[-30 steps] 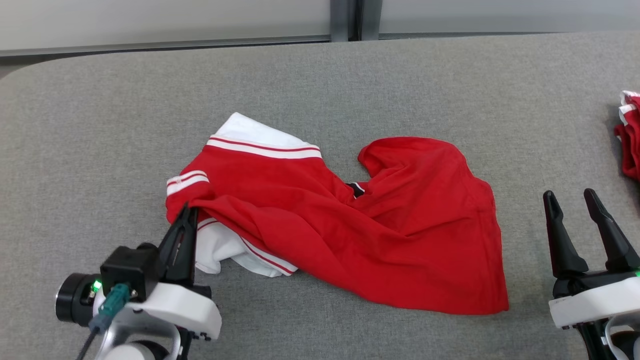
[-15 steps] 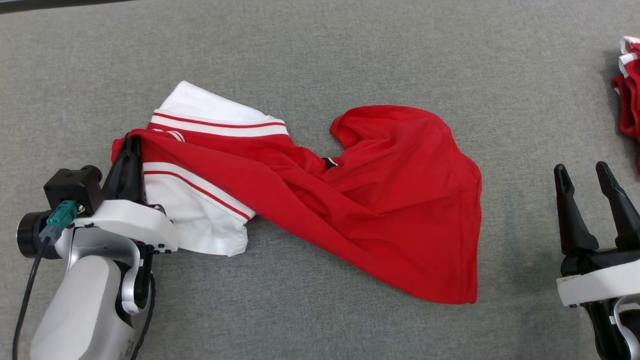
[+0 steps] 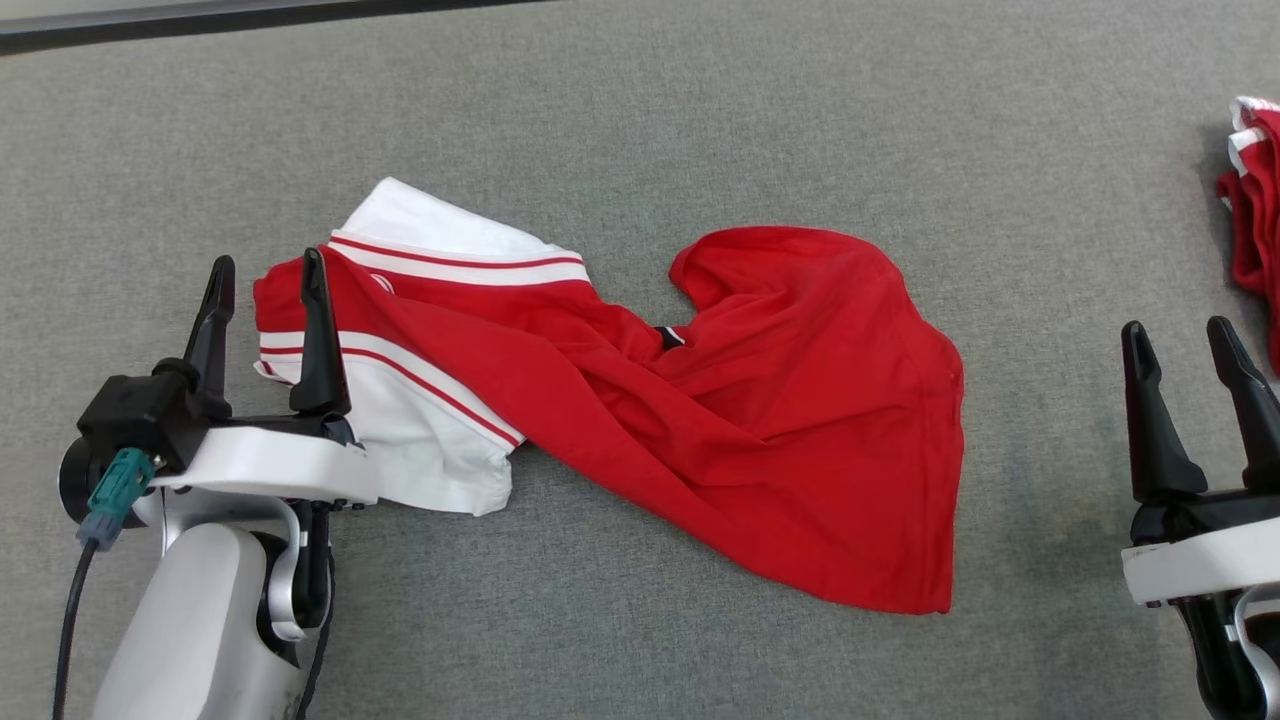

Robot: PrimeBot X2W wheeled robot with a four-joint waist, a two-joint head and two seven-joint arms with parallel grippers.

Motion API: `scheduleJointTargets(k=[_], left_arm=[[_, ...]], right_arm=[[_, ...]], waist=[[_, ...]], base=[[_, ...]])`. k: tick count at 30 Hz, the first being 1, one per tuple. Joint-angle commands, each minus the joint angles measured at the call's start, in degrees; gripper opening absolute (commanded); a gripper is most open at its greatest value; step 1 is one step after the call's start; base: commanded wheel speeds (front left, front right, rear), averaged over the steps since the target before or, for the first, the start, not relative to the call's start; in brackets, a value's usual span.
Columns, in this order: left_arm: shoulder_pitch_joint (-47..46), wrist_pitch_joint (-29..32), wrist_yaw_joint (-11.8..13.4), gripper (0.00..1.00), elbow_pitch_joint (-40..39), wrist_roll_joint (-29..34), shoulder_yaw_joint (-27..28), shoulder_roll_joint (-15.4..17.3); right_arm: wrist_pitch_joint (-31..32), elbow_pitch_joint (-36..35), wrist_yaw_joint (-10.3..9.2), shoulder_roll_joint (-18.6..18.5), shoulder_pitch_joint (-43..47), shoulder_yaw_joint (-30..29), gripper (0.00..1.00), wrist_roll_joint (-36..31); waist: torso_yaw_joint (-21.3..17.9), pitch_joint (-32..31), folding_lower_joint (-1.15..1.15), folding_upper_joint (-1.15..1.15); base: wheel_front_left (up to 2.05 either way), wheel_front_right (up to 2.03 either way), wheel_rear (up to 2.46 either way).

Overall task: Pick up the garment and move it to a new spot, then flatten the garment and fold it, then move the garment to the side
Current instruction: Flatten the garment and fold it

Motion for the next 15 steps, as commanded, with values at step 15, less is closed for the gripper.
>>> scheduleJointTargets(k=[15], left_arm=[[15.86, 0.0, 0.63, 1.0, -11.42, 6.9, 0.31, -0.99]], right_arm=[[2.84, 1.23, 0.0, -0.81, 5.09, 4.09, 1.0, -1.67]], waist=[[2.78, -11.41, 0.0, 0.0]], base=[[0.0, 0.0, 0.0]])
